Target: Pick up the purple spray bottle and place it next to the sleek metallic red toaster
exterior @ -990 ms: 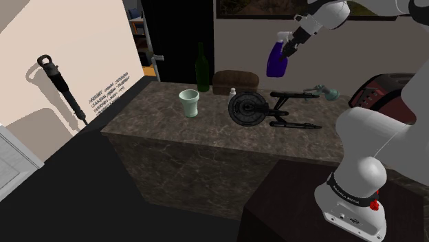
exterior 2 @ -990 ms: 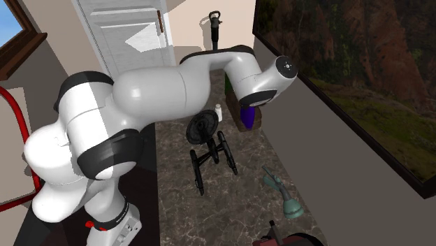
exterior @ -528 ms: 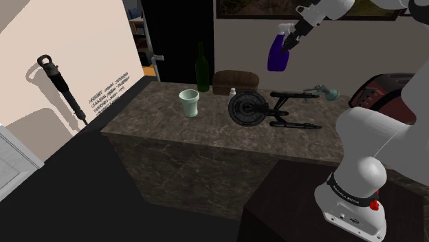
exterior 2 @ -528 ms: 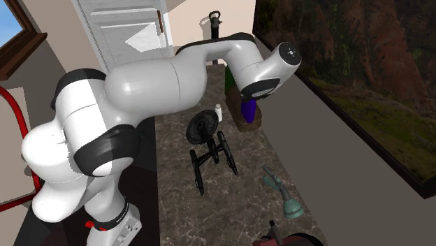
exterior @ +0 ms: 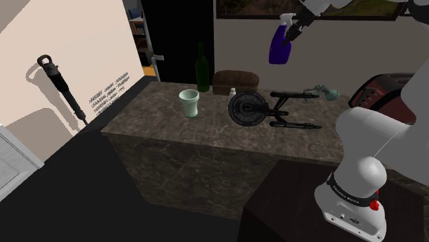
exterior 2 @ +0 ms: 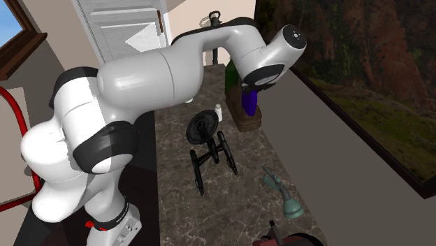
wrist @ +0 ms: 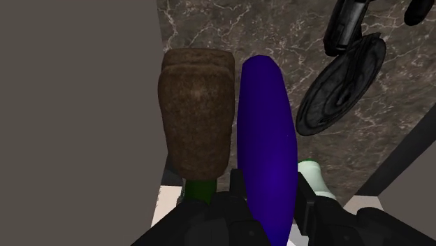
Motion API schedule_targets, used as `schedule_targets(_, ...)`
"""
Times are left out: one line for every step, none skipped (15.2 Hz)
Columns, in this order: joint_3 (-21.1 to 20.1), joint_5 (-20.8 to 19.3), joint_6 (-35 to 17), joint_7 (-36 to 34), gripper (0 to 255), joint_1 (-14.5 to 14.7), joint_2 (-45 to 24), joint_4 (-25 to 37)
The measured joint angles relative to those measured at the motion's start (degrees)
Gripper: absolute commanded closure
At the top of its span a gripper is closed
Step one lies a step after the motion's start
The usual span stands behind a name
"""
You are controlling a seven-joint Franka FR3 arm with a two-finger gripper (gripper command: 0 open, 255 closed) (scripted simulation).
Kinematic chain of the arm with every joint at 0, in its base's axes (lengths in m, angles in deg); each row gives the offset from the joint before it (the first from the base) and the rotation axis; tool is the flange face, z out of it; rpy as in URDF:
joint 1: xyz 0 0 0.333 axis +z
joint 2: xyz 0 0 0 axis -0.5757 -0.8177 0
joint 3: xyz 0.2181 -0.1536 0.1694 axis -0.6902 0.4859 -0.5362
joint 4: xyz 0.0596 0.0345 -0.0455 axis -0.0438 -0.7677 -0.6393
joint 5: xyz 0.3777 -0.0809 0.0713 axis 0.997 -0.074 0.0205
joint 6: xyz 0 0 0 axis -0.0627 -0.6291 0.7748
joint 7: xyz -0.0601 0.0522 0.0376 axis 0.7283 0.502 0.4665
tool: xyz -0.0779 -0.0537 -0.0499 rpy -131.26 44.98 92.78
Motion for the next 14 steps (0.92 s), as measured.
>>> schedule_targets(-0.13, 0.09, 0.61, -0.23, 255, -0.04, -0.18, 0.55)
schedule_targets(-0.18, 0.09, 1.28, -0.49, 255, 0.04, -0.26, 1.26)
schedule_targets(-0.24, 0.09, 2.02, -0.74, 255, 0.06, -0.34, 2.01)
schedule_targets(-0.10, -0.18, 2.81, -1.14, 255, 0.48, -0.11, 3.11)
schedule_targets(-0.20, -0.11, 3.49, -1.41, 255, 0.50, -0.25, 3.77)
schedule_targets(-0.05, -0.40, 4.23, -1.86, 255, 0.98, -0.01, 4.83)
schedule_targets(-0.11, -0.39, 4.93, -2.15, 255, 1.07, -0.09, 5.58)
schedule_targets(-0.01, -0.61, 5.58, -2.48, 255, 1.42, 0.09, 6.47)
schedule_targets(0.13, -0.89, 6.29, -2.91, 255, 1.89, 0.33, 7.51)
schedule_targets(-0.04, -0.72, 6.89, -3.07, 255, 1.73, 0.08, 7.97)
schedule_targets(0.15, -1.09, 7.58, -3.58, 255, 2.38, 0.42, 9.11)
schedule_targets(0.33, -1.42, 8.34, -3.97, 255, 2.89, 0.74, 10.23)
schedule_targets(0.15, -1.06, 8.84, -3.40, 255, 1.95, 0.41, 10.13)
schedule_targets(0.28, -1.09, 9.78, -2.78, 255, 1.28, 0.58, 10.80)
